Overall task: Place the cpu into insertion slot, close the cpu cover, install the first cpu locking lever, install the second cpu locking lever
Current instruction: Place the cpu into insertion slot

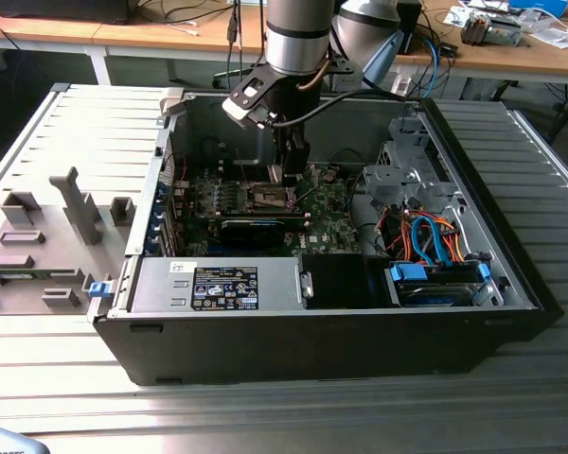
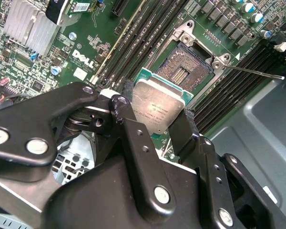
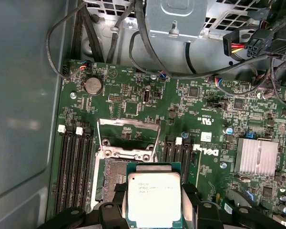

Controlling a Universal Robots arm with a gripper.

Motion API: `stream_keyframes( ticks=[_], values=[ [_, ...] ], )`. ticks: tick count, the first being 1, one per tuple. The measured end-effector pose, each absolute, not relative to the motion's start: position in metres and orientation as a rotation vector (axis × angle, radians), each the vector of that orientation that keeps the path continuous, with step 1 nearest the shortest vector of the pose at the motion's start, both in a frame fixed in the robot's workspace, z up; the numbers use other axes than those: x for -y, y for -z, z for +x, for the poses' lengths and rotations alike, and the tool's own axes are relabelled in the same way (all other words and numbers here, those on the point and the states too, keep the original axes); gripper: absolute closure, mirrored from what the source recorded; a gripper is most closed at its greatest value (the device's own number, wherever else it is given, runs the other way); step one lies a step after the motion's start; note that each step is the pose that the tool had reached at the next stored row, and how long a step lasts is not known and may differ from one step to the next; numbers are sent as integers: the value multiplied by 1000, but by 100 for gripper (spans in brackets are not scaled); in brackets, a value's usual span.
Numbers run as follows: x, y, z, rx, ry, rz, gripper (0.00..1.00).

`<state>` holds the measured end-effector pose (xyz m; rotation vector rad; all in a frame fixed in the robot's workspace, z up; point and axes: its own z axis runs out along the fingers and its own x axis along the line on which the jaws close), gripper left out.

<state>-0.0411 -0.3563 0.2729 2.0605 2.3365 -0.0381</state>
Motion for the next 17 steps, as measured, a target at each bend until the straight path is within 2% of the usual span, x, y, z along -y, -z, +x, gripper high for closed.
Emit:
stream_keyframes(
  ticks=[17],
  values=[
    [355,-271,-42,-2337,38,2060,46]
  ],
)
